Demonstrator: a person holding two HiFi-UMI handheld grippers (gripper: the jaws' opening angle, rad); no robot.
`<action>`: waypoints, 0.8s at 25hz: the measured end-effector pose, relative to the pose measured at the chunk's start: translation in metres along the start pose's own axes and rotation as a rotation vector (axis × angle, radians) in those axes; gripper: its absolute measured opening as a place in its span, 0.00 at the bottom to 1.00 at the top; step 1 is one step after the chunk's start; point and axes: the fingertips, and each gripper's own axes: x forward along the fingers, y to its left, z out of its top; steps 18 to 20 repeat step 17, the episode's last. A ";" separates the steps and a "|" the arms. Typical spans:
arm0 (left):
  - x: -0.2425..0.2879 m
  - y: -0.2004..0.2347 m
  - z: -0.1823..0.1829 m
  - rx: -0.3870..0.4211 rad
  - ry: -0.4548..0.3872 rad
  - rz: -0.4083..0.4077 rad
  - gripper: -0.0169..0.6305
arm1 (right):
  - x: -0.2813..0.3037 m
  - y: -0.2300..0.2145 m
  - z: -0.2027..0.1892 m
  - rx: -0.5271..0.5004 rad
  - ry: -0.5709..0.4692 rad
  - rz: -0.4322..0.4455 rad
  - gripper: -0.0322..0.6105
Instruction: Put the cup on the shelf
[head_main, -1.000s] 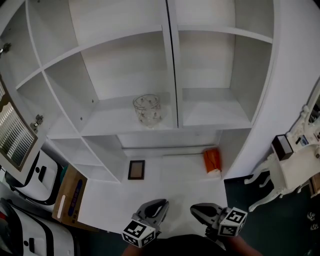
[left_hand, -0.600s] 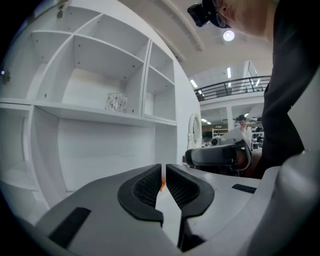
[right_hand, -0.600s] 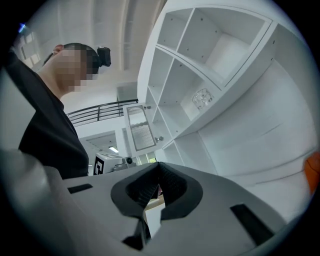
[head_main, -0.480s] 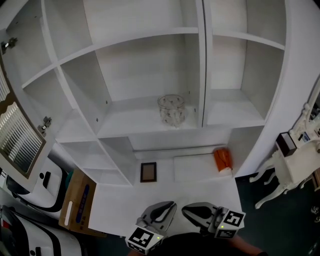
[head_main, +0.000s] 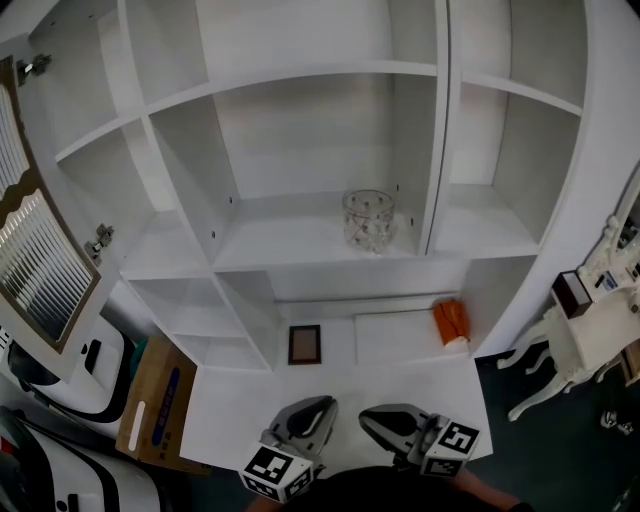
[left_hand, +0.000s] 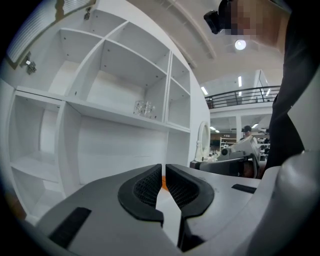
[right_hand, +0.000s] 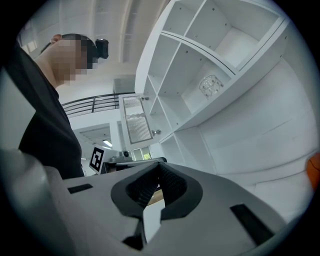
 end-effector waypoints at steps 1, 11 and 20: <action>-0.002 0.004 0.001 -0.001 -0.004 0.007 0.08 | 0.003 0.001 -0.002 -0.006 0.009 0.001 0.07; -0.016 0.026 -0.007 -0.058 0.000 0.062 0.08 | 0.023 -0.001 -0.011 -0.004 0.032 0.031 0.07; -0.014 0.030 -0.010 -0.088 -0.014 0.060 0.08 | 0.026 -0.005 -0.005 -0.052 0.053 0.030 0.07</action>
